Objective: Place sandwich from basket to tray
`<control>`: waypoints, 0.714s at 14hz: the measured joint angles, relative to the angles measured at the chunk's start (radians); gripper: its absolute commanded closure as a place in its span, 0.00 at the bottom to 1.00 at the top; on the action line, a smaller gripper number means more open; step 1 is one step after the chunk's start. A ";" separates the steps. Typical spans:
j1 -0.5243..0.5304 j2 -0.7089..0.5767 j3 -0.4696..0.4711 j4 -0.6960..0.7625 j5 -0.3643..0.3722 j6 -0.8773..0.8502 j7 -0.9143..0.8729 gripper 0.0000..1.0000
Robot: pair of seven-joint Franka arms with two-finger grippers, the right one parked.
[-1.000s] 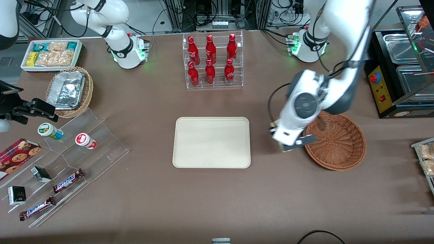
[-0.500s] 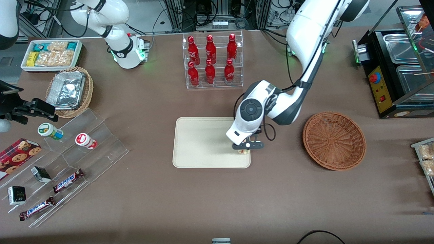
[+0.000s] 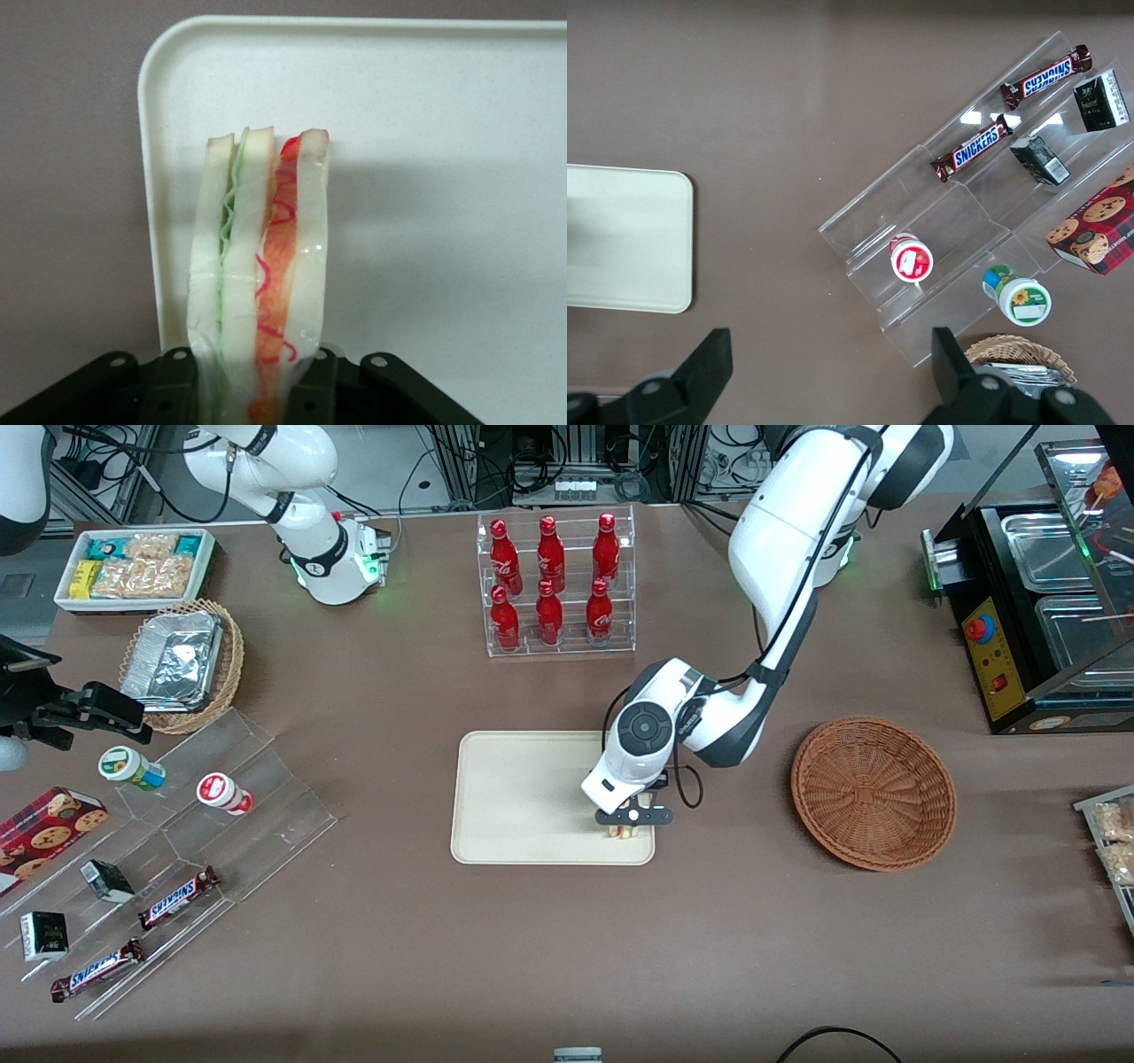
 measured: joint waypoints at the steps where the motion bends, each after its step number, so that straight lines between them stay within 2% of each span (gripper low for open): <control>1: -0.001 0.002 0.000 0.005 0.000 0.000 0.011 0.67; 5: -0.003 0.002 0.000 0.011 0.000 -0.001 0.026 0.62; 6: -0.003 0.002 0.000 0.011 0.000 -0.001 0.026 0.57; 10: -0.003 0.003 0.000 0.011 -0.001 0.000 0.026 0.02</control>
